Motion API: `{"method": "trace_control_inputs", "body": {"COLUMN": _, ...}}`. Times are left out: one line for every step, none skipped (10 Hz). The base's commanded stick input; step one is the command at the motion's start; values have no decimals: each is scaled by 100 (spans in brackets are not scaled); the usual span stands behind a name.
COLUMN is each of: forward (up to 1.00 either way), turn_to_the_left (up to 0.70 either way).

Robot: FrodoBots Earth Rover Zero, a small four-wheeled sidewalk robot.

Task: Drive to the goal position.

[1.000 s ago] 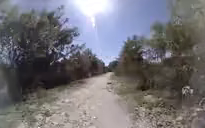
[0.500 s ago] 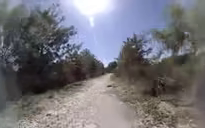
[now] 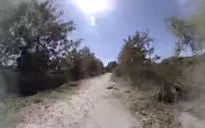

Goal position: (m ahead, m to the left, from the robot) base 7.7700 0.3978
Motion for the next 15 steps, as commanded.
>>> {"method": "trace_control_inputs", "body": {"forward": 85, "turn_to_the_left": 0}}
{"method": "trace_control_inputs", "body": {"forward": 85, "turn_to_the_left": 0}}
{"method": "trace_control_inputs", "body": {"forward": 85, "turn_to_the_left": 0}}
{"method": "trace_control_inputs", "body": {"forward": 85, "turn_to_the_left": 0}}
{"method": "trace_control_inputs", "body": {"forward": 85, "turn_to_the_left": 0}}
{"method": "trace_control_inputs", "body": {"forward": 85, "turn_to_the_left": 0}}
{"method": "trace_control_inputs", "body": {"forward": 85, "turn_to_the_left": 0}}
{"method": "trace_control_inputs", "body": {"forward": 85, "turn_to_the_left": 0}}
{"method": "trace_control_inputs", "body": {"forward": 85, "turn_to_the_left": 0}}
{"method": "trace_control_inputs", "body": {"forward": 85, "turn_to_the_left": 0}}
{"method": "trace_control_inputs", "body": {"forward": 85, "turn_to_the_left": 0}}
{"method": "trace_control_inputs", "body": {"forward": 85, "turn_to_the_left": 0}}
{"method": "trace_control_inputs", "body": {"forward": 85, "turn_to_the_left": 0}}
{"method": "trace_control_inputs", "body": {"forward": 85, "turn_to_the_left": 0}}
{"method": "trace_control_inputs", "body": {"forward": 85, "turn_to_the_left": 0}}
